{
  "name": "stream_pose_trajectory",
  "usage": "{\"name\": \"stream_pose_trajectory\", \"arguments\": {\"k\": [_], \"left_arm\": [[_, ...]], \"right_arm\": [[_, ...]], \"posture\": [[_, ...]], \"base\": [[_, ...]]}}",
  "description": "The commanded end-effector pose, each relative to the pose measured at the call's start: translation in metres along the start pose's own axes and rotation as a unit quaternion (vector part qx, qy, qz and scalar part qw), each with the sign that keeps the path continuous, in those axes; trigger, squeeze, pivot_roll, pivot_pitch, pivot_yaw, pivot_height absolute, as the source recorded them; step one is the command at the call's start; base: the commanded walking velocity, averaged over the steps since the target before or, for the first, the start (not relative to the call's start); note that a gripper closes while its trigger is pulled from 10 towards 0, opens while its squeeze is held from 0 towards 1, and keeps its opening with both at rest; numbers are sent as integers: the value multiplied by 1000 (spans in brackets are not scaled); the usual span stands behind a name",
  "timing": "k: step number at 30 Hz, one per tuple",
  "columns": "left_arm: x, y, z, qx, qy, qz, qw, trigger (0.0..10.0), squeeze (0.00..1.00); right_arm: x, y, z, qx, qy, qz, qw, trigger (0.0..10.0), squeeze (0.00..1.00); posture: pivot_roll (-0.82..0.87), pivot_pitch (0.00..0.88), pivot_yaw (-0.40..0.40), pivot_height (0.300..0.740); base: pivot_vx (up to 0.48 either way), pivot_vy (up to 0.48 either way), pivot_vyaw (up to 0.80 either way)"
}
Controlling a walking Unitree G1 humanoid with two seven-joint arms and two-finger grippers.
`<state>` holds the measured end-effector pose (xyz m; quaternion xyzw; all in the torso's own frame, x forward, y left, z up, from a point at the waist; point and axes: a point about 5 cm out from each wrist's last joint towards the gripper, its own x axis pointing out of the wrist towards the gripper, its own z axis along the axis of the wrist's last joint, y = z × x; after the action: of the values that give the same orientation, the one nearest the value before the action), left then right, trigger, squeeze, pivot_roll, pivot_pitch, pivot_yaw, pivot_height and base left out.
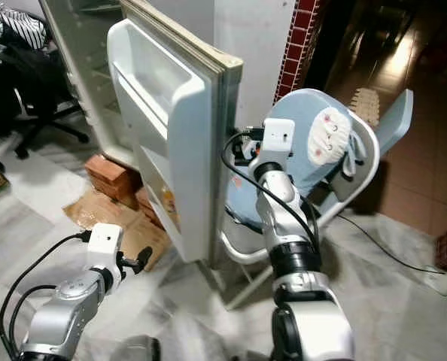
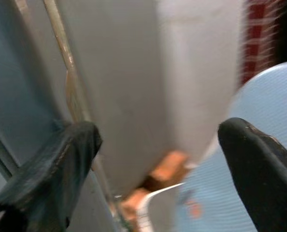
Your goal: Restocking fridge
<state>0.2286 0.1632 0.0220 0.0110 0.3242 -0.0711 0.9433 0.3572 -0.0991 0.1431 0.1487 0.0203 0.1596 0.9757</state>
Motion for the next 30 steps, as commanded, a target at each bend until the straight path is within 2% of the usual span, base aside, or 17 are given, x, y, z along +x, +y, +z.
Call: {"name": "stream_pose_trajectory", "arguments": {"k": [1,3,4,5,6,7,8,10,13,18,21,23,24,26,27,30], "left_arm": [[0,4,5,3,-5,9,1000,10000,0],[0,4,4,4,-4,9,1000,10000,0],[0,4,4,4,-3,8,1000,10000,0],[0,3,4,4,0,5,1000,10000,0],[0,3,4,4,0,5,1000,10000,0],[1,1,4,5,4,1,1000,10000,0],[1,1,3,5,6,-1,1000,10000,0],[1,0,3,6,9,-4,1000,10000,0],[2,0,3,9,10,-5,1000,10000,0],[2,1,3,11,13,-7,1000,10000,0],[2,2,6,13,0,-4,1000,10000,0],[1,6,12,13,-20,7,1000,10000,0],[1,7,13,13,-24,11,1000,10000,0],[2,13,16,17,-36,28,999,10000,0],[4,18,20,22,-48,40,998,10000,0],[5,24,22,15,-54,43,998,10000,0]], "right_arm": [[-3,61,20,56,-14,230,971,10000,0],[-20,70,21,69,-6,317,946,10000,0],[-30,71,23,79,-1,351,933,10000,0],[-46,66,24,87,9,395,914,10000,0],[-46,66,24,87,9,395,914,10000,0],[-49,40,10,48,44,353,933,10000,0],[-50,27,1,24,64,330,941,10000,0],[-56,12,-8,-6,90,318,944,10000,0],[-80,-18,-20,-41,153,304,939,10000,0],[-87,-30,-23,-47,171,276,945,10000,0],[-88,-33,-31,-73,182,254,947,10000,0],[-85,-42,-39,-125,178,195,956,10000,0],[-85,-44,-41,-133,176,175,959,10000,0],[-85,-51,-44,-132,165,116,971,10000,0],[-89,-55,-47,-134,152,64,977,10000,0],[-98,-53,-51,-126,122,4,985,10000,0]], "posture": [[149,0,-58,740],[146,0,-58,740],[138,0,-56,740],[136,0,-55,740],[136,0,-55,740],[124,0,-49,740],[124,0,-49,740],[121,0,-45,740],[113,0,-39,740],[109,0,-36,740],[113,0,-35,740],[114,0,-37,740],[114,0,-37,740],[114,0,-42,740],[112,0,-43,740],[100,0,-32,740]], "base": [[0,0,0],[0,0,0],[0,0,0],[0,0,0],[0,0,0],[0,0,0],[0,0,0],[0,0,0],[0,0,0],[0,0,0],[0,0,0],[0,0,0],[0,0,0],[0,0,0],[0,0,0],[0,415,0]]}}
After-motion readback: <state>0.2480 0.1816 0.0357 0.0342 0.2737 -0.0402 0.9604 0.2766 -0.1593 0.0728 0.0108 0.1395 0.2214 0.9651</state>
